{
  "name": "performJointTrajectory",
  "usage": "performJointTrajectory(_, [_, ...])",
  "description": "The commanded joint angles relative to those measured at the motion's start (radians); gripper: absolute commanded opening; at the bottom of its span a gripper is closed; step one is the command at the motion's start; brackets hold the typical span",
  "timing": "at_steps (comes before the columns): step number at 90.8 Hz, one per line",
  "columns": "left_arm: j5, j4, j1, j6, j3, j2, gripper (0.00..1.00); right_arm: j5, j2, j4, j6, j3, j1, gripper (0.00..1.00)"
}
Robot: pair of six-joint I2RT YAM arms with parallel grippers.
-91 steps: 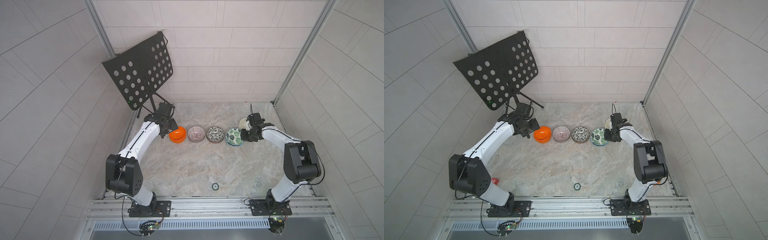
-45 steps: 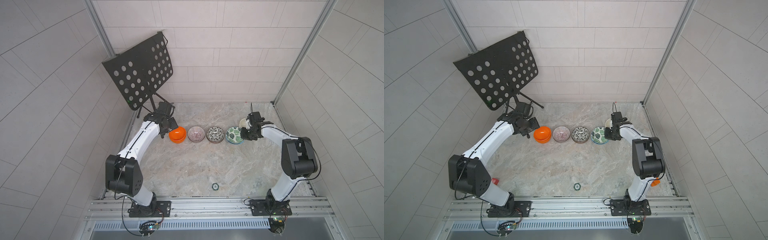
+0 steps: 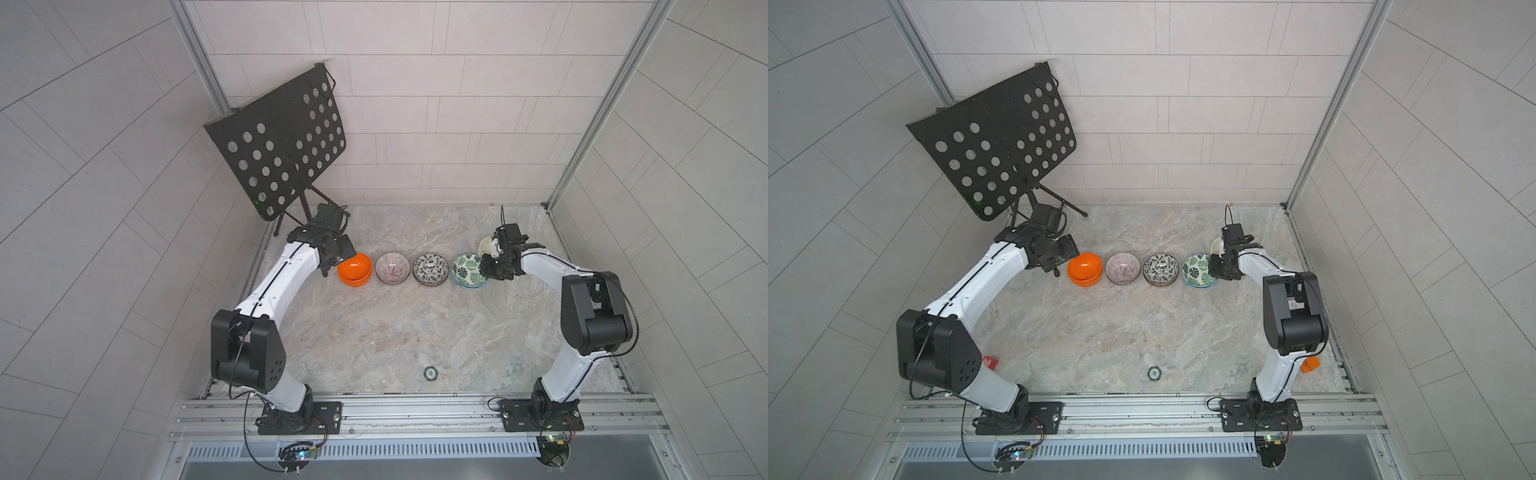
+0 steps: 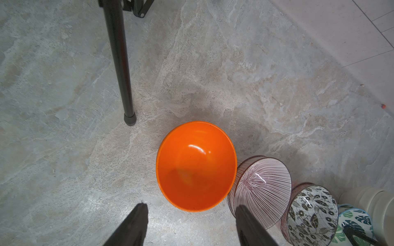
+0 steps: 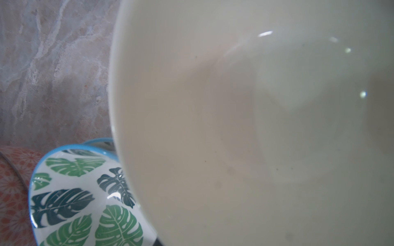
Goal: Stack the bowls
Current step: Move the bowl to the center of the board.
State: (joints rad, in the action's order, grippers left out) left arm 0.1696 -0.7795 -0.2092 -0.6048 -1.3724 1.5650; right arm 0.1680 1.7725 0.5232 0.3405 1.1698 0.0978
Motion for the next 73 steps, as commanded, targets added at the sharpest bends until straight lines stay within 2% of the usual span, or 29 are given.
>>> performJointTrajectory(1, [0.006,-0.015,-0.003,0.010,-0.024,0.007,0.67,0.001,-0.013,-0.023,0.002,-0.007,-0.005,0.28])
performJointTrajectory(34, [0.004,-0.015,-0.006,0.009,-0.019,-0.004,0.67,-0.041,-0.172,0.036,-0.002,-0.020,-0.023,0.39])
performJointTrajectory(51, [0.003,-0.017,-0.007,0.008,-0.016,-0.012,0.67,-0.094,-0.297,0.061,0.009,0.010,-0.084,0.46])
performJointTrajectory(59, [0.001,-0.015,-0.009,0.004,-0.016,-0.010,0.67,-0.124,-0.294,0.057,0.019,0.053,-0.134,0.49])
performJointTrajectory(73, [0.002,-0.013,-0.016,0.002,-0.022,-0.001,0.67,-0.097,-0.185,0.053,0.055,0.144,-0.217,0.51])
